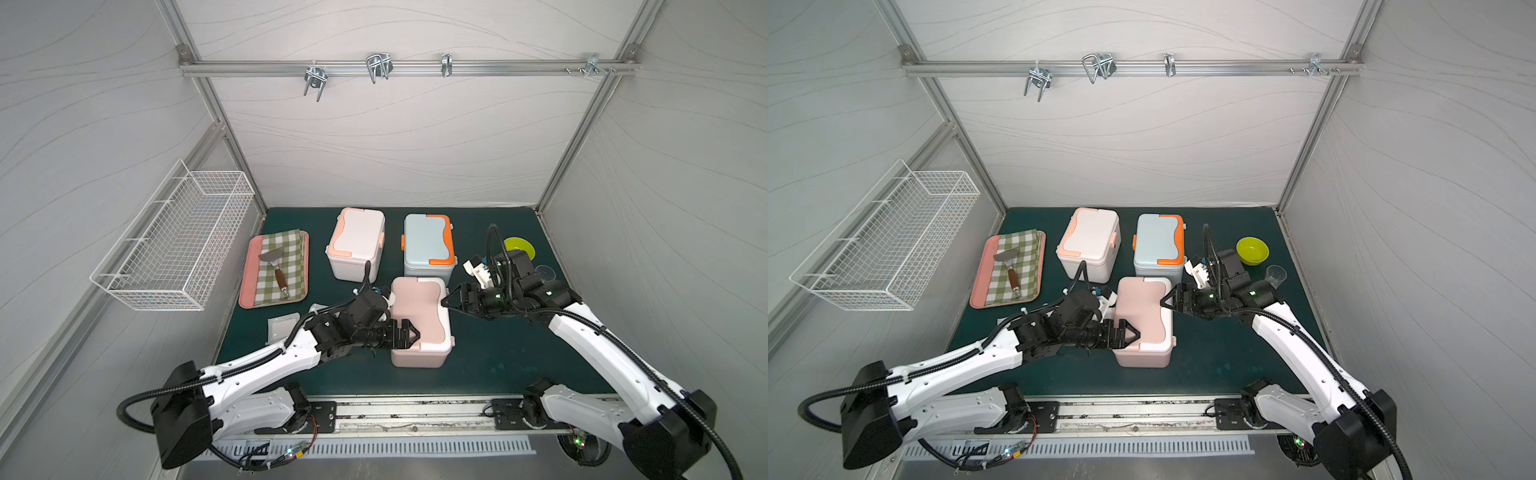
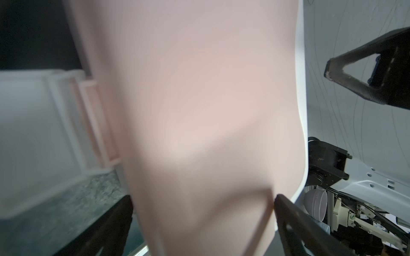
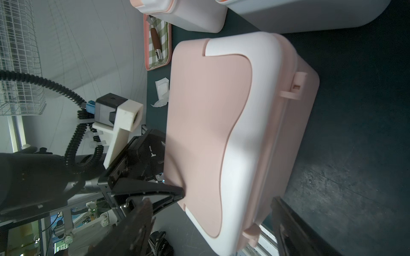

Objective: Open first aid kits and take out gauze
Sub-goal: Adjust the first aid kit at the center of the board.

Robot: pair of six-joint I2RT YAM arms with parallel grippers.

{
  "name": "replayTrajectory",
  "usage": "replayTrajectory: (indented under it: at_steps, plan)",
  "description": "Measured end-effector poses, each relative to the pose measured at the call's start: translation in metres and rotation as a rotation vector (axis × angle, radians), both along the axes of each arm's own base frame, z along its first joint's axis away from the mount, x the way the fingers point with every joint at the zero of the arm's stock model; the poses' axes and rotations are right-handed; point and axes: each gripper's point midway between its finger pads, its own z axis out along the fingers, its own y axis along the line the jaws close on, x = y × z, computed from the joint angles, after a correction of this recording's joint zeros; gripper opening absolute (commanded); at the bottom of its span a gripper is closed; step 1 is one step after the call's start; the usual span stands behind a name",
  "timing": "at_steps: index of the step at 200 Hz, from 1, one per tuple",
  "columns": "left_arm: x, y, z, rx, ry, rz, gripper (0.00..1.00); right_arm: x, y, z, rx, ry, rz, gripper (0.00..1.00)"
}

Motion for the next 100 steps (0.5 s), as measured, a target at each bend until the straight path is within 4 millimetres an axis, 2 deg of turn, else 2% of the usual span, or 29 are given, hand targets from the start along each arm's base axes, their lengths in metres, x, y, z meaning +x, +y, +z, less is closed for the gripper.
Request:
replayTrajectory:
  at_steps: [24, 48, 83, 100]
  plan:
    - [-0.002, -0.019, 0.000, -0.020, -0.007, -0.033, 0.98, 0.000, -0.003, -0.004, -0.030, -0.009, 0.000, 0.85]
    - [-0.001, -0.020, 0.001, -0.020, -0.019, -0.027, 0.99, -0.003, -0.005, -0.002, -0.083, -0.035, 0.010, 0.86]
    - [-0.005, 0.002, 0.009, -0.012, -0.057, 0.012, 0.99, -0.017, 0.012, 0.017, -0.175, -0.146, 0.103, 0.84]
    - [-0.008, 0.018, 0.015, -0.011, -0.080, 0.040, 0.99, -0.022, 0.023, 0.022, -0.228, -0.193, 0.149, 0.78]
